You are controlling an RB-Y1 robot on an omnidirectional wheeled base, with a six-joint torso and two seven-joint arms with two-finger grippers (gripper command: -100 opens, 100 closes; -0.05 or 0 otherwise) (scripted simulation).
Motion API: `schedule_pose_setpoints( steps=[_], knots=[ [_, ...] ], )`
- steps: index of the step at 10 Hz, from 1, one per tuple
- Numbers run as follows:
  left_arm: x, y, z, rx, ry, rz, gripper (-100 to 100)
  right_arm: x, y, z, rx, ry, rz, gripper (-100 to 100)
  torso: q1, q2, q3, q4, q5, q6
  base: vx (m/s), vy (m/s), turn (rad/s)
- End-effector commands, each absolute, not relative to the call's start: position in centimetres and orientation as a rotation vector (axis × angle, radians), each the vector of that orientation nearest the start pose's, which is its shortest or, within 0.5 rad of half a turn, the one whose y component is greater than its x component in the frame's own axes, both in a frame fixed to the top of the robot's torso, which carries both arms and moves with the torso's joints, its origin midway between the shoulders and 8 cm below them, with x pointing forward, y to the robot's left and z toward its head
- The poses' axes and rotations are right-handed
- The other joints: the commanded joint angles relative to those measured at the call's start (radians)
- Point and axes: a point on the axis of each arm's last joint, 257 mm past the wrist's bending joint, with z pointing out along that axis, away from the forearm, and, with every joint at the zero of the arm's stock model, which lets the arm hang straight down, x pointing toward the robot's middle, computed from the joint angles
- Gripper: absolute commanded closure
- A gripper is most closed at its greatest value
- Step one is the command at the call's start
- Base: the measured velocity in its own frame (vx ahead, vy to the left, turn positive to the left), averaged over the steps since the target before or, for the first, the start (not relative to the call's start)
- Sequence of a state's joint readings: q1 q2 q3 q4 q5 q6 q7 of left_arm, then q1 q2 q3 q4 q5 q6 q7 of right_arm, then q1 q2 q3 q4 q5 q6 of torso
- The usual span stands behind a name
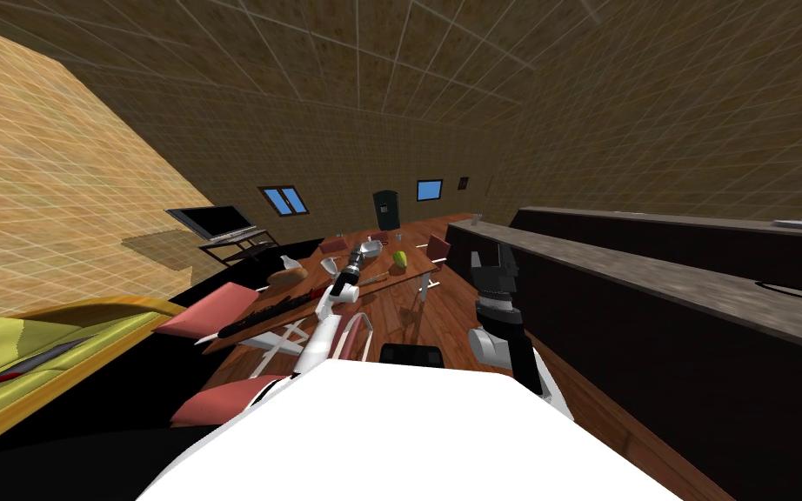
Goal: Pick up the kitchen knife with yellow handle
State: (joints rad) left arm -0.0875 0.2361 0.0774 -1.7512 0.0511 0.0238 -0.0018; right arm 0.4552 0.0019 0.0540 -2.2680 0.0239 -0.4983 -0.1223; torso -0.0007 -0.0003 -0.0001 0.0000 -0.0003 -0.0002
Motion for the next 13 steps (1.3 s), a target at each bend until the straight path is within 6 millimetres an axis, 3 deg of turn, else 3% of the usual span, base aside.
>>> schedule_pose_setpoints(
  steps=[1,2,3,4,5,6,10,11,12,13],
  knots=[
    [57.5,29.9,-8.8,-0.963,1.109,-1.16,-100,35.2,-25.4,3.3,0.674,0.576,1.478,0,0.0,0.0,0.0,0.0,0.0,0.0,0.001,-0.016,0.0],
    [57.7,30.2,-10.2,-0.99,1.13,-1.144,-100,35.2,-25.4,3.3,0.674,0.576,1.478,0,0.0,0.0,0.0,0.0,0.0,0.0,0.001,-0.018,-0.001],
    [58.9,30.2,-10.2,-1.029,1.137,-1.157,-100,35.2,-25.4,3.3,0.674,0.576,1.478,0,0.0,0.0,0.0,0.0,0.0,0.0,0.001,-0.022,0.0],
    [59.3,30.5,-11.9,-1.066,1.166,-1.134,-100,35.2,-25.4,3.3,0.674,0.576,1.478,0,-0.001,0.0,0.0,0.0,0.0,0.0,0.003,-0.018,-0.002],
    [60.4,30.4,-11.7,-1.102,1.169,-1.151,-100,35.2,-25.4,3.3,0.674,0.576,1.478,0,-0.001,-0.001,0.0,0.0,0.0,0.0,0.008,-0.02,-0.008],
    [60.6,30.8,-13.7,-1.145,1.202,-1.123,-100,35.2,-25.4,3.3,0.674,0.576,1.478,0,-0.001,-0.001,0.0,0.0,0.0,0.0,0.009,-0.015,-0.004],
    [62.7,31.0,-16.7,-1.283,1.253,-1.109,-100,35.2,-25.4,3.3,0.674,0.576,1.478,0,0.0,-0.001,-0.001,0.0,0.0,0.0,0.012,-0.009,-0.008],
    [62.6,31.4,-18.7,-1.326,1.285,-1.077,-100,35.2,-25.4,3.3,0.674,0.576,1.478,0,0.0,-0.001,-0.001,0.0,0.0,0.0,0.019,-0.009,-0.013],
    [63.4,31.3,-19.1,-1.371,1.29,-1.085,-100,35.2,-25.4,3.3,0.674,0.576,1.478,0,0.0,-0.001,-0.001,0.0,0.0,0.0,0.022,-0.008,-0.017],
    [63.2,31.6,-20.7,-1.407,1.316,-1.058,-100,35.2,-25.4,3.3,0.674,0.576,1.478,0,0.0,-0.002,-0.001,0.0,0.0,0.0,0.025,-0.007,-0.014]
  ],
)
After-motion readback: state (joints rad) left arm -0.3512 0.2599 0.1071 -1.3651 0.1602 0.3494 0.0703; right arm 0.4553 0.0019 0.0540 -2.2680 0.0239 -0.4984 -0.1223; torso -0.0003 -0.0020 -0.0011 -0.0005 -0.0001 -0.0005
